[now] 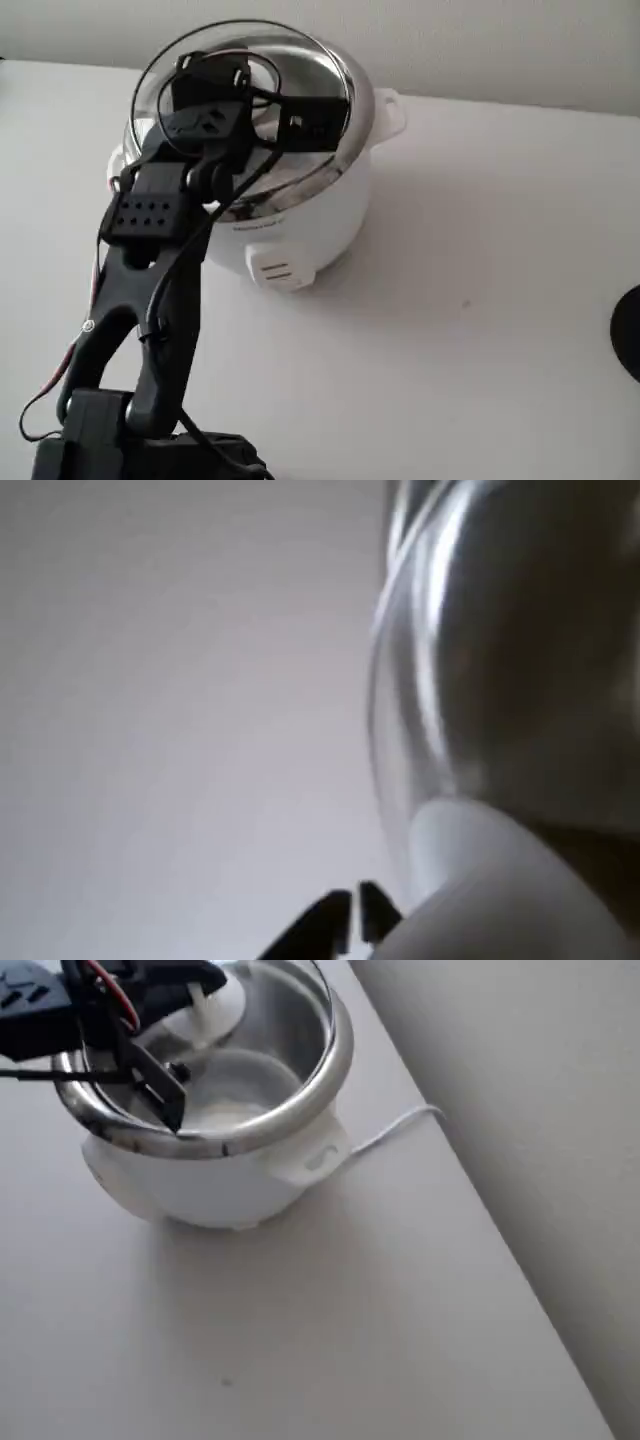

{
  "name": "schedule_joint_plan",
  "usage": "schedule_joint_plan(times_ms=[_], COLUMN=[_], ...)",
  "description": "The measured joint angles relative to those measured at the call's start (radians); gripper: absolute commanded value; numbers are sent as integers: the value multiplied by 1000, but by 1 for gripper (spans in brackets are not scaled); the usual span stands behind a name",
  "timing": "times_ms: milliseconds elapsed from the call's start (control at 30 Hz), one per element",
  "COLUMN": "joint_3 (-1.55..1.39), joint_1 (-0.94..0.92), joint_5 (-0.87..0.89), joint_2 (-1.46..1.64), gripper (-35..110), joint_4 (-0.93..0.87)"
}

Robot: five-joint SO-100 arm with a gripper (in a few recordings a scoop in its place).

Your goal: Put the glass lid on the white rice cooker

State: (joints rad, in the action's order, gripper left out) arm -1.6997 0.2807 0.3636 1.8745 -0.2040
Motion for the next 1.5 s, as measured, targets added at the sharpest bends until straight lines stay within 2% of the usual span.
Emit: schedule_joint_plan(times_ms=[700,1067,1500], joint_3=[163,337,348], joint_1=[40,44,49], joint_5=[-265,-318,-298], joint_2=[-3,-26,-28], gripper=[0,0,0], joint_4=[-230,-413,-434])
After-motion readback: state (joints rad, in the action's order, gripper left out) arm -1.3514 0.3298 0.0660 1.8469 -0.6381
